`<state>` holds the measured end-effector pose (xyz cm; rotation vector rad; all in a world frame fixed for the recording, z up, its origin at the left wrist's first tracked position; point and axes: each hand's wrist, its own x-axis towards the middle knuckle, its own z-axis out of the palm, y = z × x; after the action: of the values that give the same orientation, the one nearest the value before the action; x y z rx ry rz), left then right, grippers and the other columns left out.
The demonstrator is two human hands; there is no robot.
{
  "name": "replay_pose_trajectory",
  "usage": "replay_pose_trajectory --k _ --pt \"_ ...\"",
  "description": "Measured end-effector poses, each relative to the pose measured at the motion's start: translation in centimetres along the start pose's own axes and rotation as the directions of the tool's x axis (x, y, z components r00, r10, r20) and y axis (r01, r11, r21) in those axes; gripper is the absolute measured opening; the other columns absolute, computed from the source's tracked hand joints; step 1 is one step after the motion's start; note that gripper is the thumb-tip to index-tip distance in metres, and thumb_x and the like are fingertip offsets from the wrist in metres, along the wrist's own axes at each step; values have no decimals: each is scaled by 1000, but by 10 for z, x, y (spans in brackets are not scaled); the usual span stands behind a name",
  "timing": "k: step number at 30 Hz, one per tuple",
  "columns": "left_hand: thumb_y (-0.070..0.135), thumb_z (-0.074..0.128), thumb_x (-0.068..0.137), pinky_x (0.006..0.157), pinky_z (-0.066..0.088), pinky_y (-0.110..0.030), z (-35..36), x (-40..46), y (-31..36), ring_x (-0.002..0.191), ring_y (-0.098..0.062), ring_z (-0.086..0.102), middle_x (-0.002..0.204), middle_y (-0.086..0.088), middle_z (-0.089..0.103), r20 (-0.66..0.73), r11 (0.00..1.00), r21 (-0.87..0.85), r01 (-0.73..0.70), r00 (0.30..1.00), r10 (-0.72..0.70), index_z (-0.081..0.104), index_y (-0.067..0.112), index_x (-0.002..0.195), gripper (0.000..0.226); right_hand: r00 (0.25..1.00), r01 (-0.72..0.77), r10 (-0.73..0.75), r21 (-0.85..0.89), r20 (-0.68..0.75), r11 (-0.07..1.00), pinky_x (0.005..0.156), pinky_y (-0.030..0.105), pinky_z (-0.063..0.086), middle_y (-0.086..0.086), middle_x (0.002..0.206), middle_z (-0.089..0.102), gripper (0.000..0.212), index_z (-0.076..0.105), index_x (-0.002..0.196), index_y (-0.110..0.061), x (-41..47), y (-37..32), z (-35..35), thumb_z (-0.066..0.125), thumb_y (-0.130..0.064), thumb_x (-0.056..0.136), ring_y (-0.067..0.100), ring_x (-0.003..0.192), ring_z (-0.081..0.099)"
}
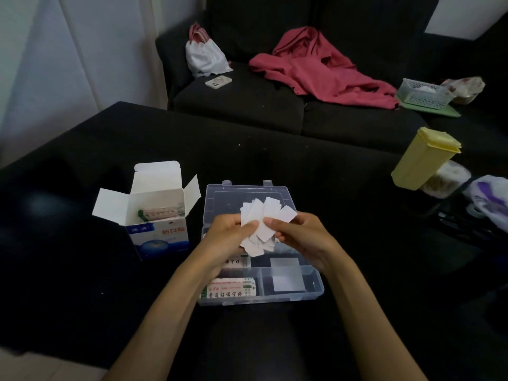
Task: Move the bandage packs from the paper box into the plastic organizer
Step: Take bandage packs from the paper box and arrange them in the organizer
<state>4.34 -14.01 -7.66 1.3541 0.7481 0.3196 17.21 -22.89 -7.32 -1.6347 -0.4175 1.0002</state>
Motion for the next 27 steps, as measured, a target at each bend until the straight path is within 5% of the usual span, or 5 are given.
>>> replay_pose_trajectory --k 4,8,15,20,27 --pt "15 63 89 60 54 -20 -4 -1 -1 69 -8 70 80 0 75 -26 1000 -13 0 1000 -1 69 13 100 13 996 3 -1 -31 84 1000 55 14 50 8 83 68 19 64 98 -6 -2 -3 -4 70 -13 82 7 60 60" --pt "18 49 97 74 56 -28 -1 -1 2 82 -15 69 83 -2 74 30 996 -67 62 998 -60 68 12 100 19 997 1 1 -31 73 1000 54 13 49 8 84 69 22 63 102 -3 -1 -1 -7 69 -12 83 7 58 61" --pt "16 55 95 61 54 -20 -2 -3 4 78 -11 71 92 -4 74 16 999 25 35 999 -35 65 13 111 19 987 10 -4 -40 158 999 56 15 48 1 78 69 25 62 109 -4 0 0 -6 65 -14 87 5 60 59" --pt "9 49 95 72 58 -30 5 3 7 87 -21 68 98 -12 69 21 977 -134 167 986 -166 53 9 114 19 999 25 -24 -33 42 999 56 16 50 6 84 69 28 64 105 -6 3 1 -5 73 -10 78 6 59 60" --pt "13 66 87 71 53 -20 7 -3 2 92 -8 66 105 3 70 11 989 140 -54 999 53 59 23 119 35 999 11 -14 91 42 996 61 17 54 7 86 70 29 66 100 -6 1 -1 1 76 -8 73 8 61 61"
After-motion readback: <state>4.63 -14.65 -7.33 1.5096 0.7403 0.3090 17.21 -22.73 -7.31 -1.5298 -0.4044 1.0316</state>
